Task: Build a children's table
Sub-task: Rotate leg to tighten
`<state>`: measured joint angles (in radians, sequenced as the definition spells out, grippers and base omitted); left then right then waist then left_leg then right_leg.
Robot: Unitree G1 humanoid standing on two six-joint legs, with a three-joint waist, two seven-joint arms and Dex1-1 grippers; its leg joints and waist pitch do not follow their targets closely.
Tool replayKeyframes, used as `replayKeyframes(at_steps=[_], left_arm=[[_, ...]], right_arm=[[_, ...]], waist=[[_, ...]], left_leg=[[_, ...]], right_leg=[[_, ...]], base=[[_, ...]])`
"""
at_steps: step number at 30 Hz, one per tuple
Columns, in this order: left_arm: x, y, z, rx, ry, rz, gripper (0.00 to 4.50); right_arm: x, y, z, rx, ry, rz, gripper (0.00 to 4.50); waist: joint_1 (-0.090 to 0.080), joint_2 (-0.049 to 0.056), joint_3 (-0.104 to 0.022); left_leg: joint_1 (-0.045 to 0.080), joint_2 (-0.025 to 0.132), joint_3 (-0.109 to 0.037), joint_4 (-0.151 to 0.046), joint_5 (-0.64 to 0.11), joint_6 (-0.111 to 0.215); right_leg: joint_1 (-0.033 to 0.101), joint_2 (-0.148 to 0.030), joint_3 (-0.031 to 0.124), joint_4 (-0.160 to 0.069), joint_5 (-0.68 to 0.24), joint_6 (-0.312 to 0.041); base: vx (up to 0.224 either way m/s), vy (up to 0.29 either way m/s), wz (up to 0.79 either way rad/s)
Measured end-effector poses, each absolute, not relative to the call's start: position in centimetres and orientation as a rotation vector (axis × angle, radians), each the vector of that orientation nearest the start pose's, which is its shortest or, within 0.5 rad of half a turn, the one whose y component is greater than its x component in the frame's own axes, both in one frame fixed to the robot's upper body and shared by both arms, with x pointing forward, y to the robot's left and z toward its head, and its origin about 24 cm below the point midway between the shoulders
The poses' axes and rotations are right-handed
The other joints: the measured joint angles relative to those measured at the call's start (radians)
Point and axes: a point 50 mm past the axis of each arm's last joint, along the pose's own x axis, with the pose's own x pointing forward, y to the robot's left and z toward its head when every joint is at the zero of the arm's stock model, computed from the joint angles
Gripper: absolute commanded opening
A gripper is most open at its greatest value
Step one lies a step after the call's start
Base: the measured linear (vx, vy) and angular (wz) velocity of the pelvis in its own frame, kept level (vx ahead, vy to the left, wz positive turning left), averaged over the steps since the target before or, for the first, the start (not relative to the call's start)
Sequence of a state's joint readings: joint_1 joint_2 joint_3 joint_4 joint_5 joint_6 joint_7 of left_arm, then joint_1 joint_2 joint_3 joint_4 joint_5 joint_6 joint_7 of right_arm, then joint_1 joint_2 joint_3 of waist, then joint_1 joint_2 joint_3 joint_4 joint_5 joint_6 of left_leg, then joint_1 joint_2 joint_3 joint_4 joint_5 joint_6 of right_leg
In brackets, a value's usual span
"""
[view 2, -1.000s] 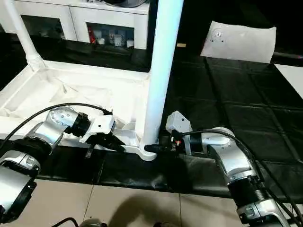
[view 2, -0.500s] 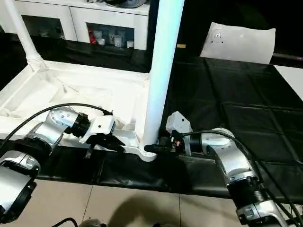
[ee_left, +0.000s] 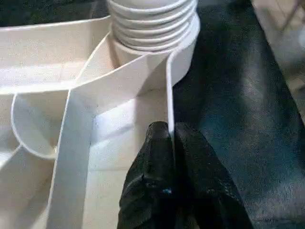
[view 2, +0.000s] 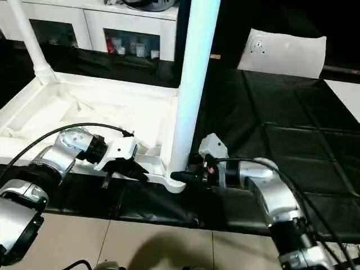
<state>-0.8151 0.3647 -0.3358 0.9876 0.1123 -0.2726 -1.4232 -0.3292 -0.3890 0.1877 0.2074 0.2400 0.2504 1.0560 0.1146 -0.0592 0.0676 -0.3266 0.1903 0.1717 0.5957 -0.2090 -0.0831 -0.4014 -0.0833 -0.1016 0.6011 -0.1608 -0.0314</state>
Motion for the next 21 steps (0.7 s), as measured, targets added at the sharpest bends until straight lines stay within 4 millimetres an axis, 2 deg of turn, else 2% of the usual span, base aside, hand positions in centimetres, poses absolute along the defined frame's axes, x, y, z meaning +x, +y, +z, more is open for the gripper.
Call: replayKeyframes(at_steps=[4, 6, 8, 11, 14, 16, 19, 21], left_arm=[[33.7, 13.7, 6.1, 0.559, 0.479, -1.507, 0.00], [34.0, 13.3, 5.8, 0.512, 0.486, -1.426, 0.00], [34.3, 12.7, 5.6, 0.482, 0.486, -1.368, 0.00], [34.8, 10.5, 5.0, 0.399, 0.484, -1.229, 0.00], [35.2, 7.9, 4.6, 0.345, 0.480, -1.081, 0.00], [35.4, 7.2, 4.7, 0.319, 0.475, -1.033, 0.00], [35.6, 6.6, 4.8, 0.314, 0.468, -0.987, 0.00], [35.7, 6.6, 4.9, 0.313, 0.465, -0.982, 0.00]], right_arm=[[28.2, -13.6, 5.3, -0.050, 0.282, 1.096, 2.03], [28.6, -13.3, 5.1, -0.022, 0.280, 0.989, 2.03], [29.0, -13.1, 4.9, -0.007, 0.276, 0.894, 2.03], [30.3, -12.9, 4.5, 0.041, 0.279, 0.660, 2.03], [32.3, -12.2, 4.6, 0.066, 0.292, 0.444, 2.03], [33.1, -11.8, 4.8, 0.089, 0.293, 0.374, 2.02], [33.8, -11.4, 5.0, 0.096, 0.295, 0.318, 2.01], [33.9, -11.3, 5.1, 0.100, 0.293, 0.311, 2.01]], waist=[[-0.005, 0.001, 0.000], [-0.012, 0.001, 0.000], [-0.025, 0.002, 0.000], [-0.043, 0.008, -0.002], [-0.078, 0.024, -0.002], [-0.088, 0.028, -0.002], [-0.094, 0.029, -0.001], [-0.093, 0.029, -0.001]], left_leg=[[0.003, 0.000, 0.000, 0.000, 0.001, -0.002], [0.006, 0.000, -0.001, 0.000, 0.001, -0.002], [0.004, 0.000, -0.001, 0.000, 0.002, -0.002], [0.004, 0.000, -0.002, 0.002, 0.002, -0.002], [0.003, 0.001, -0.003, 0.003, 0.000, 0.001], [-0.003, 0.001, -0.005, 0.003, 0.000, 0.002], [-0.006, 0.000, -0.004, 0.002, 0.007, 0.015], [-0.005, 0.000, -0.003, 0.001, 0.006, 0.016]], right_leg=[[0.003, 0.000, 0.000, -0.003, 0.000, 0.001], [0.004, 0.000, -0.002, -0.010, 0.000, 0.001], [0.006, 0.000, -0.004, -0.019, 0.000, 0.001], [0.014, -0.009, -0.020, -0.033, 0.000, 0.001], [0.022, -0.011, -0.032, -0.056, 0.000, 0.001], [0.021, -0.012, -0.036, -0.063, 0.000, 0.001], [0.017, -0.012, -0.034, -0.060, 0.000, 0.000], [0.017, -0.011, -0.030, -0.057, 0.003, -0.002]], base=[[0.000, 0.000, 0.00], [0.000, 0.000, 0.00], [0.000, 0.000, 0.00], [0.000, 0.000, 0.00], [-0.014, 0.038, -0.05], [-0.004, 0.027, -0.03], [0.000, 0.000, 0.00], [0.000, 0.000, 0.00]])
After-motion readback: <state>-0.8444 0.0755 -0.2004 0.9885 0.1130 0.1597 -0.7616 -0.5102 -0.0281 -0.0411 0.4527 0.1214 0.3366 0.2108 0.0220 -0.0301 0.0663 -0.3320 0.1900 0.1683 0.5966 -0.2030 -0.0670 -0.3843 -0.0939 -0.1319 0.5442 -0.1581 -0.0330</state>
